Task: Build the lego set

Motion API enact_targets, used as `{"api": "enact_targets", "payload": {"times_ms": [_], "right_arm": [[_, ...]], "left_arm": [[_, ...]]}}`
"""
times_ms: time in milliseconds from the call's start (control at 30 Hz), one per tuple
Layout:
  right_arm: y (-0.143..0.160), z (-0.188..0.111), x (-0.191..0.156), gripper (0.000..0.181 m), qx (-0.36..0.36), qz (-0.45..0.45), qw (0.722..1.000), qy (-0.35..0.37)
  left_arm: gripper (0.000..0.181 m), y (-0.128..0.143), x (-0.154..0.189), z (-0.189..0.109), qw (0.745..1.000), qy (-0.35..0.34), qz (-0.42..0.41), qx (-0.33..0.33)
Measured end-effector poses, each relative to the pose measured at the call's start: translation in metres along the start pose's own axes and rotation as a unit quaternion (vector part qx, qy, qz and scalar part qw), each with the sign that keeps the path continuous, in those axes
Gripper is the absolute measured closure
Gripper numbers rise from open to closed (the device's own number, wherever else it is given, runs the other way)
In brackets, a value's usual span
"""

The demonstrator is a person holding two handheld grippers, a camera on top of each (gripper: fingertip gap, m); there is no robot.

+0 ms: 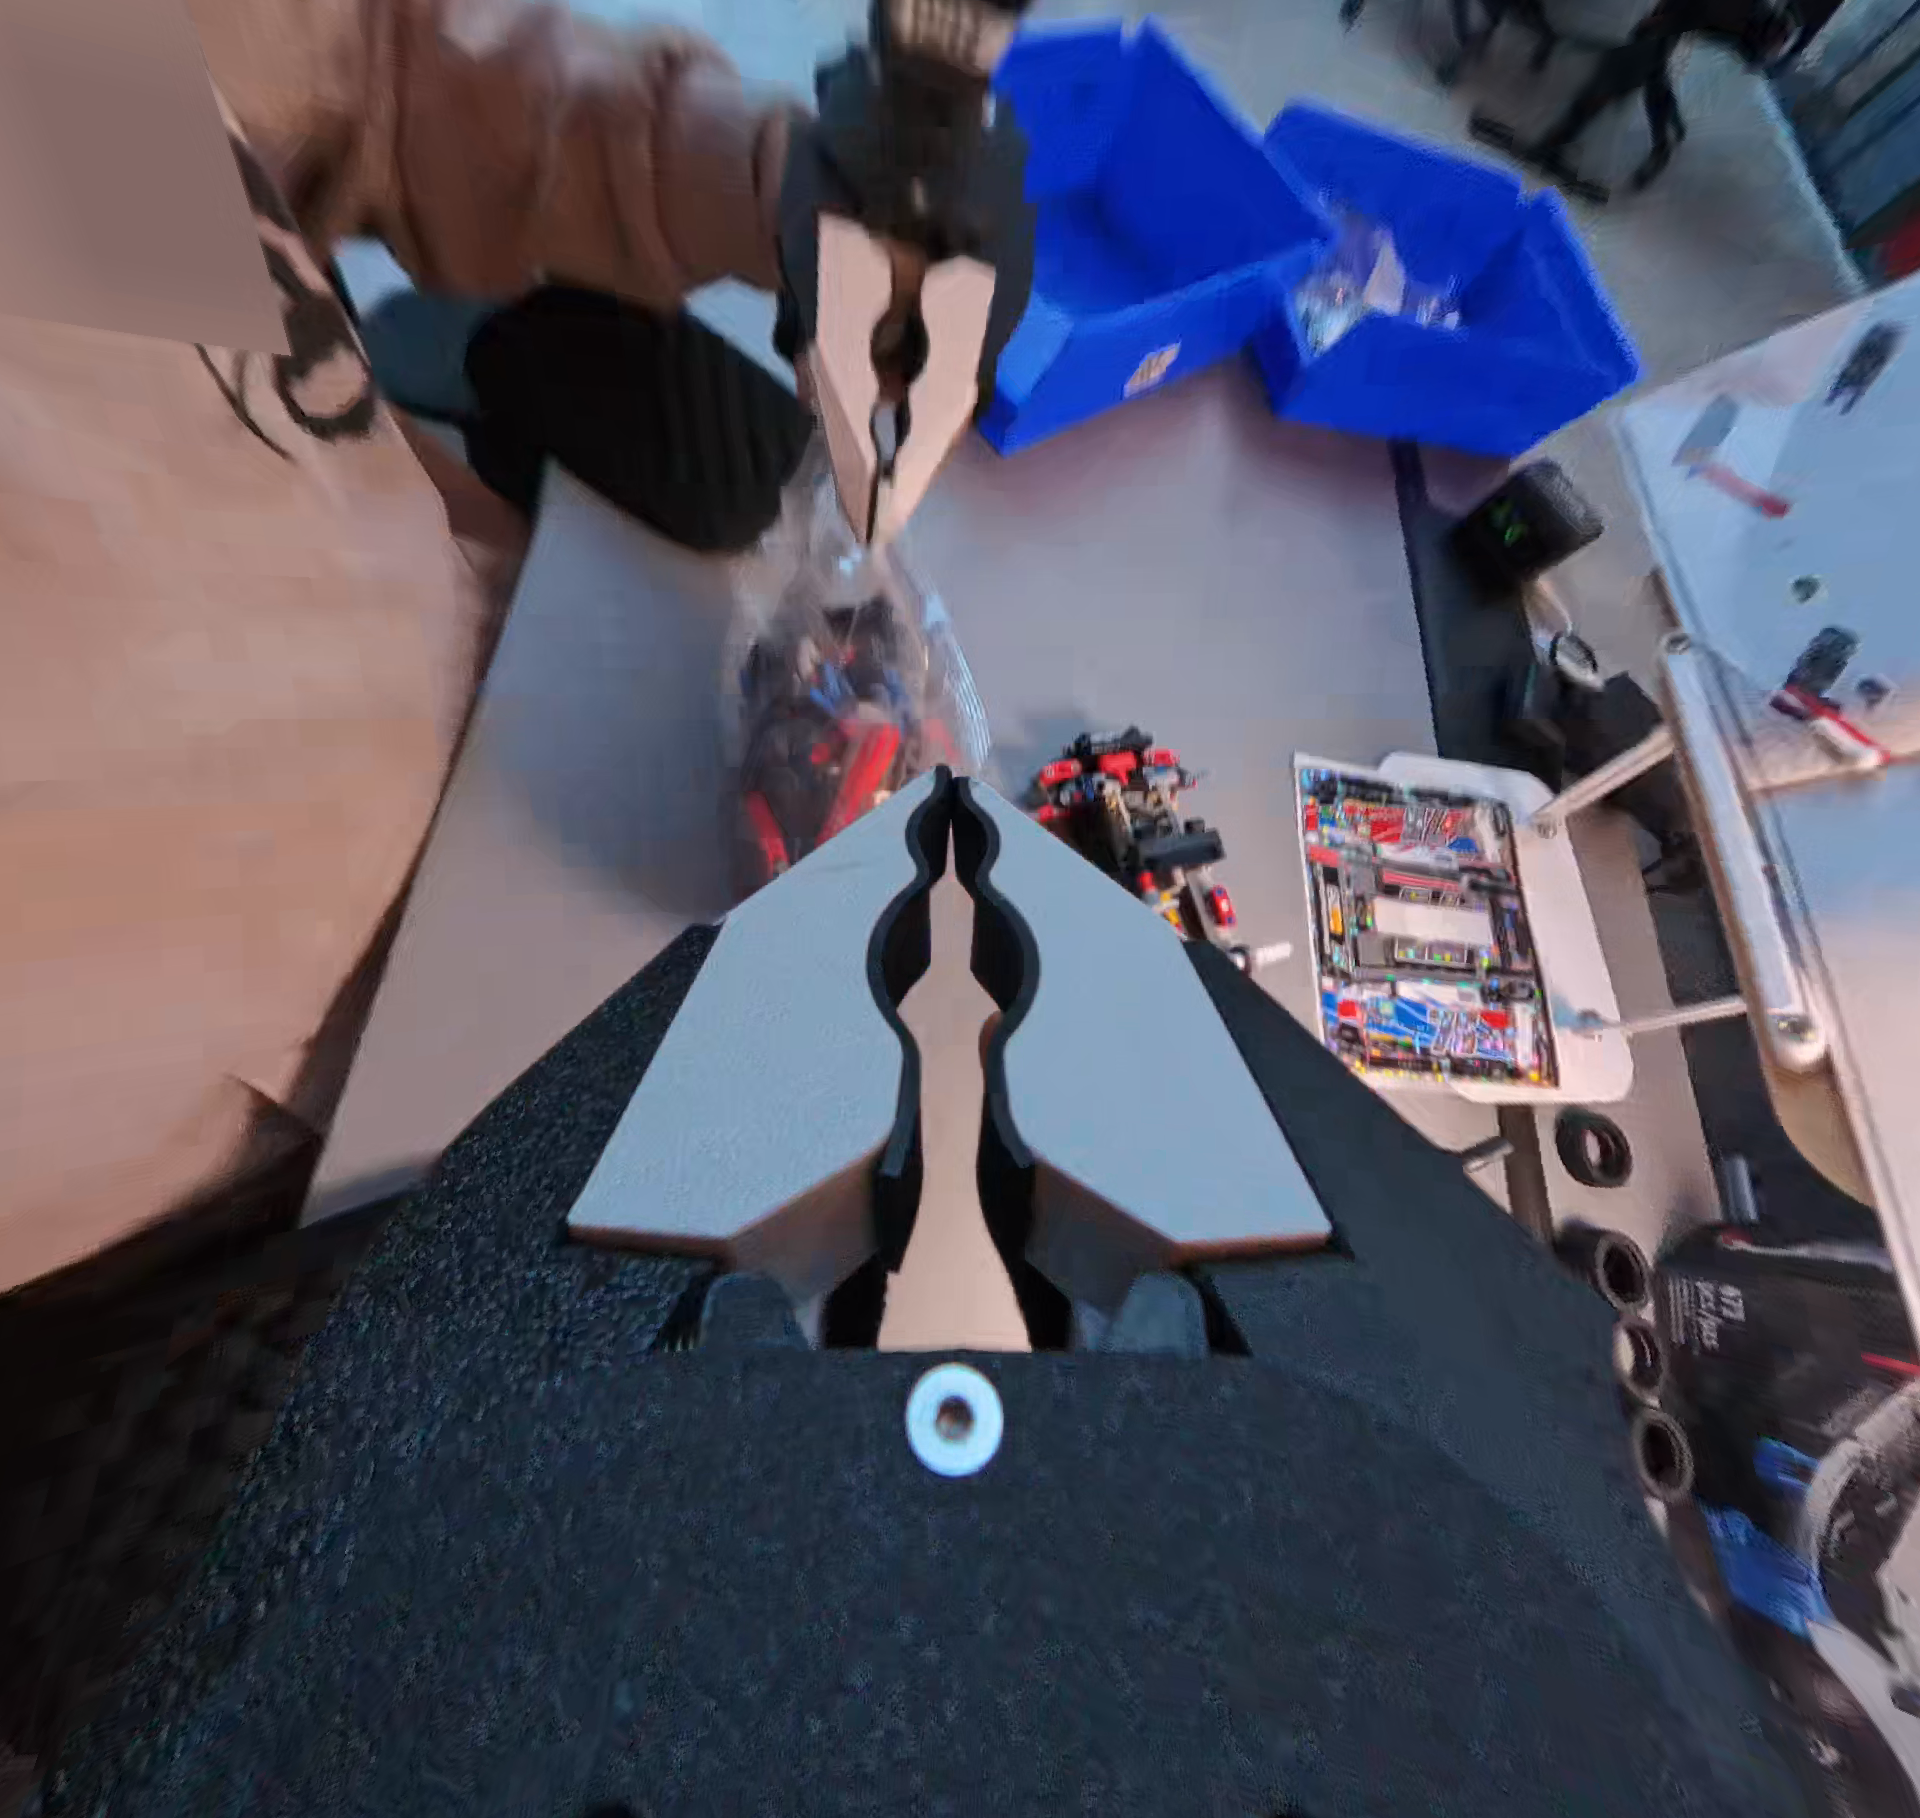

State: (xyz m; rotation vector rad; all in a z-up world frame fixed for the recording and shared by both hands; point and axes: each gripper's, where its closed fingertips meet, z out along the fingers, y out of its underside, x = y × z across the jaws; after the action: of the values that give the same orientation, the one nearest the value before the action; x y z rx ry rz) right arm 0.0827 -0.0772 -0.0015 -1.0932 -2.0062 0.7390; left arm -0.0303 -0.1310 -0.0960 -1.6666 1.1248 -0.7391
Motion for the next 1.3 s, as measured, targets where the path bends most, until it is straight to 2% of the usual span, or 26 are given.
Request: {"api": "enact_targets", "payload": {"times_ms": [67,167,200,233,300,333,367,433,533,600,633,667,700,767,800,833,867,900,933,967,1000,1067,1133,1200,1300], "right_arm": [[0.008,0.022,-0.008,0.177,-0.015,-0.002,1.0,-0.007],[0.011,0.037,-0.017,0.13,0.026,0.065,0.996,-0.047],[0.018,0.04,-0.016,0.122,0.038,0.085,0.995,-0.046],[0.026,0.044,-0.012,0.121,0.053,0.097,0.993,-0.031],[0.04,0.057,-0.008,0.129,0.09,0.138,0.986,-0.02],[0.043,0.063,-0.008,0.144,0.108,0.16,0.981,-0.021],[0.042,0.066,-0.009,0.173,0.126,0.168,0.977,-0.027],[0.033,0.062,-0.014,0.18,0.138,0.13,0.981,-0.033],[0.02,0.063,-0.011,0.181,0.063,0.062,0.996,-0.011],[-0.003,0.065,-0.014,0.181,0.036,0.015,0.999,-0.009],[-0.016,0.066,-0.017,0.181,0.035,-0.004,0.999,-0.004],[-0.027,0.065,-0.015,0.181,0.039,-0.023,0.999,0.013],[-0.037,0.06,-0.012,0.18,0.051,-0.04,0.997,0.035],[-0.054,0.036,-0.003,0.167,0.128,-0.029,0.989,0.073],[-0.047,0.024,0.002,0.156,0.145,-0.008,0.986,0.084],[-0.027,0.018,0.007,0.138,0.135,0.015,0.986,0.093],[-0.002,0.019,0.002,0.117,0.122,0.046,0.989,0.072],[0.021,0.025,-0.007,0.109,0.12,0.093,0.988,0.035],[0.036,0.031,-0.014,0.109,0.138,0.133,0.981,0.009],[0.043,0.035,-0.022,0.121,0.173,0.163,0.971,-0.017],[0.045,0.038,-0.029,0.148,0.211,0.187,0.959,-0.038],[0.039,0.032,-0.029,0.178,0.277,0.192,0.941,-0.029],[0.028,0.012,-0.025,0.181,0.319,0.172,0.932,-0.01],[0.023,-0.012,-0.012,0.181,0.333,0.175,0.927,0.012],[0.029,-0.016,-0.013,0.181,0.27,0.144,0.952,0.026]], "left_arm": [[0.181,-0.01,0.001,0.005,0.998,-0.026,0.046,-0.019],[0.181,-0.011,-0.006,0.009,0.998,-0.042,0.04,-0.025],[0.181,-0.011,-0.008,0.009,0.998,-0.043,0.032,-0.018],[0.181,-0.012,-0.006,0.008,0.999,-0.035,0.025,-0.007],[0.181,-0.01,0.003,0.007,1.0,-0.011,0.025,0.004],[0.18,-0.009,0.002,0.007,1.0,-0.013,0.026,0.0],[0.179,-0.008,-0.001,0.005,0.999,-0.02,0.027,-0.006],[0.174,-0.019,0.001,0.0,1.0,-0.003,0.024,-0.001],[0.15,-0.052,0.008,0.002,0.999,0.029,0.02,0.011],[0.143,-0.067,0.012,0.017,0.998,0.027,0.054,0.004],[0.147,-0.071,0.011,0.025,0.997,0.015,0.075,-0.005],[0.174,-0.075,0.008,0.031,0.995,-0.001,0.101,-0.005],[0.181,-0.084,0.009,0.03,0.993,-0.004,0.115,0.017],[0.181,-0.099,0.008,0.02,0.994,0.005,0.087,0.073],[0.181,-0.102,0.004,0.014,0.992,0.001,0.073,0.1],[0.181,-0.103,0.001,0.008,0.99,0.0,0.063,0.126],[0.181,-0.104,0.002,0.001,0.987,0.005,0.057,0.15],[0.181,-0.105,0.002,-0.004,0.984,0.008,0.052,0.17],[0.181,-0.105,0.003,-0.008,0.981,0.01,0.048,0.188],[0.181,-0.105,0.002,-0.011,0.978,0.009,0.04,0.203],[0.181,-0.104,0.0,-0.014,0.976,0.011,0.026,0.216],[0.181,-0.101,-0.006,-0.018,0.972,0.016,-0.001,0.236],[0.181,-0.093,-0.016,-0.022,0.971,0.013,-0.024,0.238],[0.181,-0.083,-0.023,-0.024,0.971,0.011,-0.047,0.236],[0.181,-0.068,-0.023,-0.015,0.973,0.015,-0.066,0.222]]}}
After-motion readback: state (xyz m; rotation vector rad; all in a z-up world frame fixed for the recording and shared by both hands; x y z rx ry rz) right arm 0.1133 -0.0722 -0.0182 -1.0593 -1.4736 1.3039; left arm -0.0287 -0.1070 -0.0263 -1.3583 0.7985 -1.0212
